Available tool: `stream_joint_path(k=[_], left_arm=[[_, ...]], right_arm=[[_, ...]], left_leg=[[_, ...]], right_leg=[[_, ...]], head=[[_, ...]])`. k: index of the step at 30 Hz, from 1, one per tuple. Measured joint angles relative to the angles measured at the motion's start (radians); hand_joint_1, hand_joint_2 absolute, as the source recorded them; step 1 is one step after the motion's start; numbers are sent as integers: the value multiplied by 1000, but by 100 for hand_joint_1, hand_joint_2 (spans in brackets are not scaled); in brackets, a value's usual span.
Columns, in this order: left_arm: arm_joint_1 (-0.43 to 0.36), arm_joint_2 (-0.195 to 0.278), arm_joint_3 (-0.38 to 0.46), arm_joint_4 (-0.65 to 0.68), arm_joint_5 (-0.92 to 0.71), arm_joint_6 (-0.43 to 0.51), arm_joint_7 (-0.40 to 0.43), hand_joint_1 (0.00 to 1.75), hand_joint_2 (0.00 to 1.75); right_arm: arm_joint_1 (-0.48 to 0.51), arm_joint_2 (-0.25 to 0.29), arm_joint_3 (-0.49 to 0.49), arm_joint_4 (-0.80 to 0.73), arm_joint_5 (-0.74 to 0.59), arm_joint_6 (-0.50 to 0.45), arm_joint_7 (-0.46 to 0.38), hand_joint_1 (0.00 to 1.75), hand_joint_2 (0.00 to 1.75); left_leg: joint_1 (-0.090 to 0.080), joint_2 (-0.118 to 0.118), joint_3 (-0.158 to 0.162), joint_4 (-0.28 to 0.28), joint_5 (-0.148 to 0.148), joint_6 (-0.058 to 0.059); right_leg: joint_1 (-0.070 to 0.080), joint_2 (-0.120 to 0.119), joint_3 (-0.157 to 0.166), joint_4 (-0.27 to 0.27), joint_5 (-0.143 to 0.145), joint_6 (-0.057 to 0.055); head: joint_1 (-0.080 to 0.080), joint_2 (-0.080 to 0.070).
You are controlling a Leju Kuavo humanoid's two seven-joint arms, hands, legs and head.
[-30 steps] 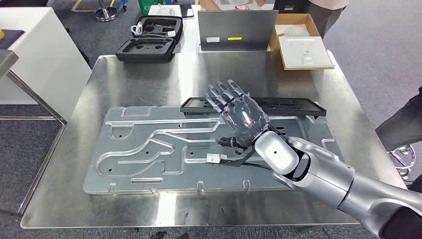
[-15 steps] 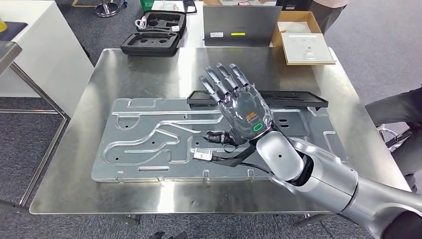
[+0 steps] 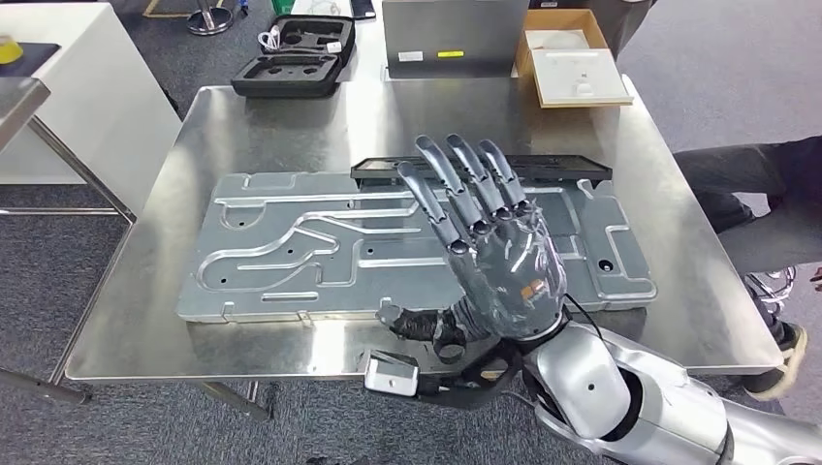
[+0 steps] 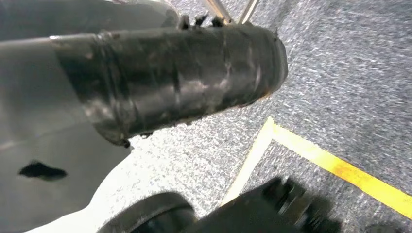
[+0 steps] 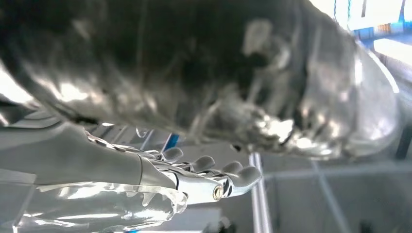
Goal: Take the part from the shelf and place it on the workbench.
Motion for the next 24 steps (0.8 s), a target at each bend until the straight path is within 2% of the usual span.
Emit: stream_joint_path(k=[1, 2, 4, 5, 6, 8, 9, 10, 11, 12, 13, 14, 15, 16, 17, 19, 20, 21, 22, 24], left_arm=[[-1, -2, -2, 0, -5, -1, -2, 0, 0], [-2, -4, -5, 0, -11, -2, -3, 0, 0], [-2, -9, -15, 0, -22, -8, -3, 0, 0], [-2, -11, -19, 0, -26, -13, -2, 0, 0], [-2, -14, -22, 0, -29, -19, -1, 0, 0], [-2, -21, -29, 0, -32, -31, 0, 0, 0], [-2, -23, -34, 0, -32, -36, 0, 0, 0], [-1, -26, -39, 0, -33, -39, 1, 0, 0], [-1, -28, -43, 0, -33, -42, 3, 0, 0], [-1, -31, -46, 0, -33, -44, 6, 0, 0], [-1, -34, -49, 0, -33, -45, 9, 0, 0], [-2, -37, -51, 0, -31, -45, 13, 0, 0], [-1, -40, -54, 0, -30, -44, 16, 0, 0], [-1, -43, -57, 0, -28, -41, 20, 0, 0], [0, -45, -60, 0, -26, -38, 24, 0, 0], [1, -51, -65, 0, -21, -30, 33, 0, 0], [1, -55, -67, 0, -19, -26, 38, 0, 0], [2, -59, -69, 0, -18, -22, 44, 0, 0], [2, -64, -69, 0, -15, -17, 49, 0, 0], [0, -71, -70, 0, -4, -8, 57, 0, 0]], right_arm=[[15, -1, -12, -28, 9, -6, 5, 0, 0], [32, -3, -25, -53, 18, -11, 11, 0, 0], [77, -9, -44, -96, 37, -19, 20, 0, 0], [106, -15, -53, -118, 49, -25, 26, 0, 0], [138, -20, -63, -142, 61, -38, 34, 0, 0], [210, -28, -92, -192, 84, -81, 54, 0, 0], [254, -31, -107, -216, 92, -111, 66, 0, 0], [296, -33, -121, -238, 97, -141, 77, 0, 0], [341, -35, -136, -260, 100, -171, 90, 0, 0], [385, -37, -150, -280, 101, -203, 102, 0, 0], [423, -40, -164, -297, 100, -233, 111, 0, 0], [466, -41, -182, -315, 93, -271, 119, 0, 0], [511, -42, -200, -332, 84, -315, 125, 0, 0], [557, -43, -218, -348, 74, -360, 129, 0, 0], [603, -43, -235, -364, 65, -406, 132, 0, 0], [677, -44, -257, -388, 53, -458, 134, 0, 0], [705, -44, -265, -399, 43, -467, 134, 0, 0], [735, -42, -275, -412, 23, -470, 134, 0, 0], [767, -37, -286, -424, -9, -471, 132, 0, 0], [849, -5, -326, -443, -140, -473, 106, 0, 0]], left_leg=[[-4, -1, 23, -40, -2, 4], [-9, -2, 32, -61, -3, 8], [-9, 1, 24, -78, 20, 16], [-7, 3, 20, -88, 32, 23], [-4, 5, 12, -97, 45, 29], [-1, 6, -7, -102, 65, 38], [-2, 7, -20, -100, 75, 39], [-2, 7, -34, -97, 83, 39], [-1, 7, -50, -92, 91, 38], [0, 8, -66, -86, 98, 35], [1, 8, -82, -78, 104, 33], [1, 7, -99, -67, 110, 28], [0, 7, -111, -57, 115, 23], [0, 5, -117, -50, 121, 18], [-2, 3, -122, -47, 128, 12], [-1, 1, -125, -49, 140, 2], [0, 1, -130, -41, 129, -3], [2, 1, -140, -18, 96, -9], [4, 2, -150, 22, 47, -14], [6, 3, -171, 148, -64, -21]], right_leg=[[-1, 0, -2, -3, 8, 5], [-3, 0, -4, -9, 18, 12], [-5, 1, -5, -19, 27, 25], [-5, 1, -9, -12, 11, 30], [-4, 2, -16, 14, -24, 33], [-5, 2, -40, 116, -123, 36], [-5, 2, -48, 177, -159, 38], [-5, 1, -50, 223, -171, 40], [-6, 1, -38, 243, -158, 42], [-8, 1, -13, 231, -129, 45], [-11, 1, 22, 195, -100, 47], [-12, 1, 74, 124, -93, 50], [-11, 1, 119, 59, -100, 48], [-9, 2, 149, 8, -114, 44], [-6, 4, 167, -28, -130, 40], [-7, 5, 155, -31, -121, 24], [-9, 4, 146, -30, -112, 16], [-10, 1, 135, -29, -101, 8], [-12, -2, 124, -29, -91, 2], [-7, -9, 98, -27, -69, -5]], head=[[0, 0], [0, 0], [0, 0], [1, 0], [3, 0], [7, 0], [8, 0], [9, 0], [8, 0], [9, 0], [9, 0], [9, 0], [7, 0], [7, 0], [8, 0], [12, 0], [13, 0], [10, 0], [8, 0], [4, 0]])
